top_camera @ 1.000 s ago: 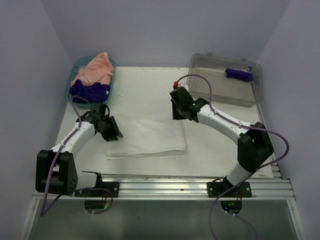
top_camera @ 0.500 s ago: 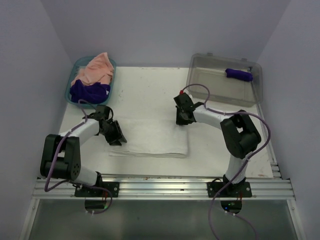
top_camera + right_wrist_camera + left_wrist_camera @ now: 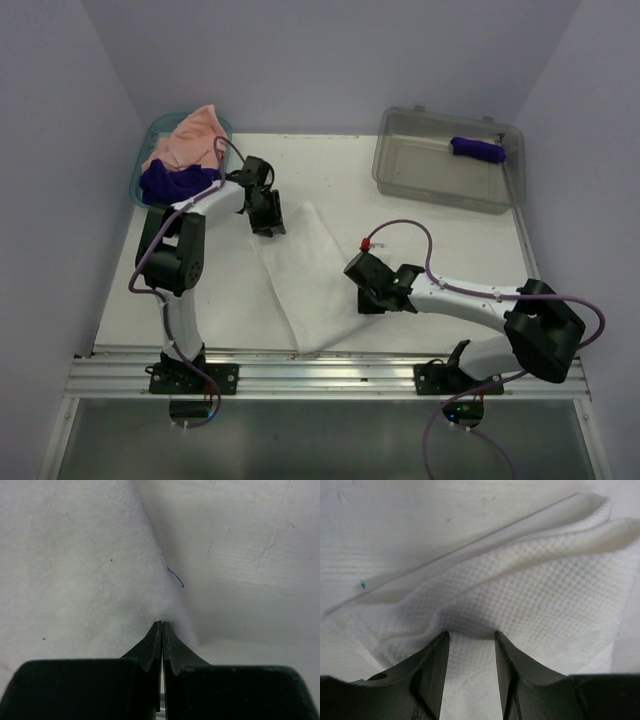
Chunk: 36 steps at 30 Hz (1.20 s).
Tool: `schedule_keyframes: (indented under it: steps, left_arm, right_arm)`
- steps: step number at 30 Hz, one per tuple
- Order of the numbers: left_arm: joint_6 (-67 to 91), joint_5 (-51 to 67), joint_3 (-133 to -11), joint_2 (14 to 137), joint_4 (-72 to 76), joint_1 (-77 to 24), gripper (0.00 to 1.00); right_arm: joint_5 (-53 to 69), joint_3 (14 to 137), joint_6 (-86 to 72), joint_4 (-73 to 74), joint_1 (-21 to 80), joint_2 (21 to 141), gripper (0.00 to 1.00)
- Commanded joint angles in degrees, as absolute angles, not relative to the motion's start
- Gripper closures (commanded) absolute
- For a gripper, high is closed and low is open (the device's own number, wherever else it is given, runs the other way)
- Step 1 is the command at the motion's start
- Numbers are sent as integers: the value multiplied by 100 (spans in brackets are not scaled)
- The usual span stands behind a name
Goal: Roll the towels
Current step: Fold the towel
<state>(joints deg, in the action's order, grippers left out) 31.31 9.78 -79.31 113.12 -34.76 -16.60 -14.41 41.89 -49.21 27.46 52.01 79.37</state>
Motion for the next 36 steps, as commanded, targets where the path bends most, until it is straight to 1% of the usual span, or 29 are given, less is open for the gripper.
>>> schedule_keyframes:
  steps: [1, 4, 5, 7, 9, 12, 13, 16, 19, 21, 23, 24, 29, 32, 33, 34, 35, 36]
  left_arm:
    - [2926, 168, -8402, 11216, -3488, -1898, 53]
    - [2997, 167, -8342, 10689, -3489, -1907, 52]
    - [3032, 193, -8280, 10566, -3481, -1916, 52]
    - [3050, 316, -8122, 10258, -3507, -1942, 51]
    - [3120, 369, -7762, 9960, -3507, -1960, 51]
    - [3287, 465, -7094, 9599, -3367, -1978, 52]
    - [3331, 466, -6788, 9545, -3279, -1978, 52]
    - [3410, 518, -6382, 9659, -3095, -1978, 53]
    - [3375, 484, -6249, 9948, -2884, -1978, 53]
    - [3305, 169, -6336, 10237, -2891, -1978, 52]
    - [3208, 62, -6608, 10502, -2883, -1986, 52]
    - [3173, 27, -6766, 10834, -2944, -1986, 53]
    - [3032, 62, -7785, 11486, -2997, -1986, 53]
    - [2962, 97, -8532, 12013, -3163, -1986, 53]
    - [2936, 27, -8778, 12119, -3347, -1986, 53]
    - [2901, -209, -9294, 12172, -3914, -1986, 53]
    - [2857, -324, -9394, 12129, -4085, -2004, 53]
    - [2813, -508, -9395, 11790, -4165, -2030, 52]
  right_arm:
    - [-2072, 4631, -5204, 3708, 5414, 7577, 100]
    - [-2092, 4834, -5054, 3491, 5572, 7488, 98]
    - [-2013, 4947, -5010, 3420, 5738, 7506, 96]
    - [-2004, 5097, -4905, 3314, 5958, 7698, 95]
    - [-2013, 5343, -4808, 3182, 6378, 8005, 94]
    - [-1821, 5598, -4685, 2954, 6670, 8427, 91]
    - [-1724, 5616, -4676, 2840, 6680, 8751, 90]
    - [-1749, 5739, -4632, 2864, 6619, 9314, 91]
    - [-2143, 6089, -4422, 3136, 6495, 9204, 93]
    - [-2285, 6196, -4211, 3234, 6268, 9053, 90]
    - [-2207, 6249, -4070, 3252, 5969, 8939, 89]
    - [-2163, 6249, -3921, 3208, 5681, 8930, 89]
    - [-1856, 6451, -3727, 3147, 5125, 9123, 90]
    - [-1582, 6486, -3744, 2857, 5054, 9360, 90]
    - [-1599, 6530, -3796, 2874, 5045, 9526, 90]
    - [-1626, 6652, -3832, 3039, 5045, 9553, 92]
    - [-1643, 6662, -3841, 3085, 5045, 9536, 92]
    - [-1617, 6610, -3893, 3068, 5045, 9458, 92]
